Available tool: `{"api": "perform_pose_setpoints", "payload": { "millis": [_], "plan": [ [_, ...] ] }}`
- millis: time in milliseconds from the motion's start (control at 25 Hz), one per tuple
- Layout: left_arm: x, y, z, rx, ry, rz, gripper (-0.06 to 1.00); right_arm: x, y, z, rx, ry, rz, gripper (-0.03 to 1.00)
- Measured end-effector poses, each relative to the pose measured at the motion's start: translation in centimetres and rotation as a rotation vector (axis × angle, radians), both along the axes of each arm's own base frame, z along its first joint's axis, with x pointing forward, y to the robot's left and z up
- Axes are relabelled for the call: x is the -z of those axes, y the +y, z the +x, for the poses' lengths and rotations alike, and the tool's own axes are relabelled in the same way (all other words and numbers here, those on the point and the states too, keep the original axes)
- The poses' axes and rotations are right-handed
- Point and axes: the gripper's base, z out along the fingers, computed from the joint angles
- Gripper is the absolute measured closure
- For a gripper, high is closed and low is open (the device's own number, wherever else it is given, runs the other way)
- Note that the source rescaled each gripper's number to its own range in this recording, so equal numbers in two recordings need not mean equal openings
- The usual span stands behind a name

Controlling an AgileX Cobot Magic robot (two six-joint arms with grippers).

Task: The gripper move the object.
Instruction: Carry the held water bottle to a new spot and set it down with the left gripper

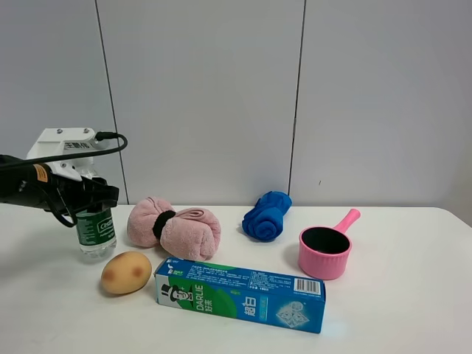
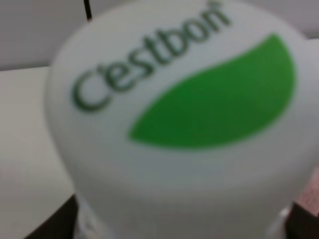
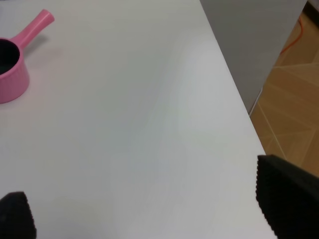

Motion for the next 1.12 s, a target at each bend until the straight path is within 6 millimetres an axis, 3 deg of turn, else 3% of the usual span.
{"api": "perform_pose_setpoints", "payload": {
  "millis": [480, 760, 1120],
  "plan": [
    [0.4, -0.3, 0.4, 0.018, -0.060, -0.029, 0.93, 0.0, 0.0, 0.0, 0.000, 0.000, 0.000, -0.03],
    [2.0, -0.2, -0.9, 0.022, -0.021, -0.031, 0.93, 0.0, 0.0, 0.0, 0.000, 0.000, 0.000, -0.03],
    [2.6, -0.4, -0.6, 0.030, -0.059, -0.055, 0.93, 0.0, 0.0, 0.0, 0.000, 0.000, 0.000, -0.03]
  ]
}}
